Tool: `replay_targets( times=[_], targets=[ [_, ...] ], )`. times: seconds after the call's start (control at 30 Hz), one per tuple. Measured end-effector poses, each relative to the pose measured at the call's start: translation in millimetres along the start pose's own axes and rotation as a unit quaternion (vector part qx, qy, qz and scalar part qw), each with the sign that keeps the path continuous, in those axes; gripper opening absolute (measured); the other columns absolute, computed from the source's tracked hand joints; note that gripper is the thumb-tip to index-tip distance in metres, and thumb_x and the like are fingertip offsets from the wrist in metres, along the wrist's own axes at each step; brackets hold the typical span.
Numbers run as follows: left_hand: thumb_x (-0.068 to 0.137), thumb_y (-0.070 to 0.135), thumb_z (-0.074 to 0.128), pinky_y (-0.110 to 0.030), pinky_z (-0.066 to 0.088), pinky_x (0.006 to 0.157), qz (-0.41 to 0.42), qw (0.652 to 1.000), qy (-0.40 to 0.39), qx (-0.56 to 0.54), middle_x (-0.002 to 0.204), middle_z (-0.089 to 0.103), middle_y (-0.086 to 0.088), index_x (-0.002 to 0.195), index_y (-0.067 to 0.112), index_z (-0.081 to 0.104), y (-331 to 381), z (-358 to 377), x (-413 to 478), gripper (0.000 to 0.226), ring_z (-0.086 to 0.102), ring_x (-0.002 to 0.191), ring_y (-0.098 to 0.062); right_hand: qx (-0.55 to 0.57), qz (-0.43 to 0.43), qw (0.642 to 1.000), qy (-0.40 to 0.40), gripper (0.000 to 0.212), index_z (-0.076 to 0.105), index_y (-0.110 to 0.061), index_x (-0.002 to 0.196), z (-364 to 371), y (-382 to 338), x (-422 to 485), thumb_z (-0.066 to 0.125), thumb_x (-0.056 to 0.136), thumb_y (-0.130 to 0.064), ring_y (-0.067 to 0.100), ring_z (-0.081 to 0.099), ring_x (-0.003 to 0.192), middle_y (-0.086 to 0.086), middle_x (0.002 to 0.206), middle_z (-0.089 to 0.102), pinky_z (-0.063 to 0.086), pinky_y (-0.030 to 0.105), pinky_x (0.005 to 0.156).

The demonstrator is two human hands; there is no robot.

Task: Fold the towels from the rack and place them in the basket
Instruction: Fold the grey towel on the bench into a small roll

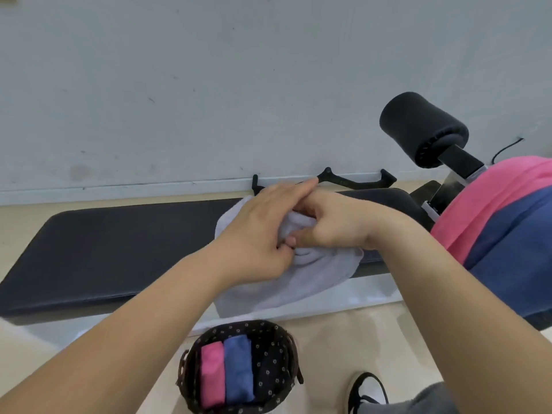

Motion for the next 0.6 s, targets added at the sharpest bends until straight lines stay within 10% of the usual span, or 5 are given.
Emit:
replay_targets(
  times=[0.17,0.33,0.6],
  targets=[
    [0.074,0.018,0.087,-0.011,0.051,0.084,-0.125,0.978,-0.13,-0.101,0.117,0.066,0.024,0.13,0.044,0.056,27,-22,-35,0.07,0.061,0.106,0.007,-0.006,-0.043,0.989,-0.142,0.013,0.079,-0.021,0.095,15,-29,-31,0.082,0.086,-0.013,0.019,0.072,0.093,-0.003,0.095,0.078,0.058,0.041,0.091],
    [0.078,0.023,0.088,-0.034,0.058,0.073,-0.2,0.955,-0.164,-0.148,0.091,0.073,-0.004,0.095,0.019,0.072,33,-32,-70,0.024,0.07,0.08,-0.013,0.093,-0.07,0.985,-0.128,0.008,0.077,-0.013,0.093,13,-35,-51,0.081,0.087,-0.01,0.017,0.073,0.083,0.004,0.089,0.078,0.056,0.03,0.074],
    [0.081,0.03,0.086,-0.034,0.049,0.065,-0.25,0.948,-0.118,-0.159,0.079,0.06,-0.007,0.084,0.01,0.063,9,-54,-102,0.03,0.059,0.07,-0.014,0.065,-0.045,0.996,-0.032,0.002,0.076,-0.017,0.093,27,-17,-41,0.076,0.091,-0.016,0.019,0.074,0.092,0.0,0.095,0.078,0.058,0.035,0.086]
  ],
)
Point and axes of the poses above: each hand's wrist, its own x-axis towards the middle knuckle, its own z-axis out of the palm, y = z × x, the point moved 4 cm from there along x, towards the middle knuckle
